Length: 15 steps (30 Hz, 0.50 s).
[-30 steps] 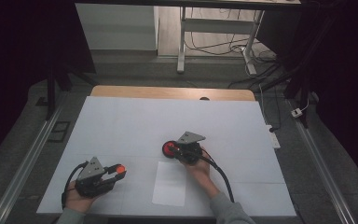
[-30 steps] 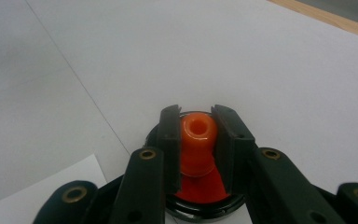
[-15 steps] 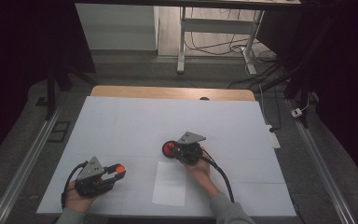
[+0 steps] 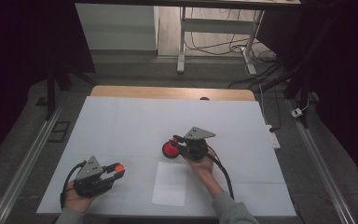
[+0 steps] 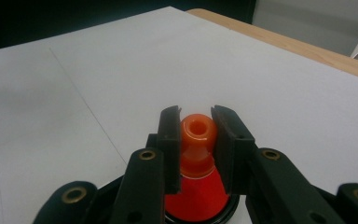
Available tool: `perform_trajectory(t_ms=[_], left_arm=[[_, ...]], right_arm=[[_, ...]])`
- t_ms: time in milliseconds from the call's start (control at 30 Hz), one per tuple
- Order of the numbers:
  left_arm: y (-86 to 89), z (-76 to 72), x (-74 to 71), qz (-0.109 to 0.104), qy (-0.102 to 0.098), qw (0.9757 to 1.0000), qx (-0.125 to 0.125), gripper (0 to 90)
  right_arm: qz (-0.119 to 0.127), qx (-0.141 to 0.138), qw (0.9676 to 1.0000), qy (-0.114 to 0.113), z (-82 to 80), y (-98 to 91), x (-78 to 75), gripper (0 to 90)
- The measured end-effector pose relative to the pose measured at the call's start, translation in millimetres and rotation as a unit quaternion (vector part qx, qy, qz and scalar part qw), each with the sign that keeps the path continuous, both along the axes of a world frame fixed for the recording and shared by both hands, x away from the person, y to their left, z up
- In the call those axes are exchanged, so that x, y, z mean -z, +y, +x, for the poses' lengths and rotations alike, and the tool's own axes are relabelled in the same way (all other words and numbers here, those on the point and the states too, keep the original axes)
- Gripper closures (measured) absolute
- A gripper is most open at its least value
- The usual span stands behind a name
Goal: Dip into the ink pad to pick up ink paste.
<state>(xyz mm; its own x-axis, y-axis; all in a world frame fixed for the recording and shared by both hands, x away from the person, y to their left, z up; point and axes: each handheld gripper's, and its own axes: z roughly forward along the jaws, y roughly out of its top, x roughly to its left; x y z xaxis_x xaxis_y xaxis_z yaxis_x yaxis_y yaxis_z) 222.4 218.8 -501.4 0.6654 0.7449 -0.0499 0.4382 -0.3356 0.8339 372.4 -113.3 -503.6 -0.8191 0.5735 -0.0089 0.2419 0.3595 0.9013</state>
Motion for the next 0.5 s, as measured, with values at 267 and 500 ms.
perform_trajectory(t_ms=[267,500], left_arm=[[1.0,0.4,0.7,0.000,0.001,1.0000,0.000,64.8],[0.3,0.8,1.3,0.001,0.004,1.0000,0.002,64.8]], right_arm=[[-0.013,-0.004,0.9999,0.005,1.7,3.4,5.9,72.5],[-0.021,-0.010,0.9997,0.006,0.6,7.7,9.3,72.5]])
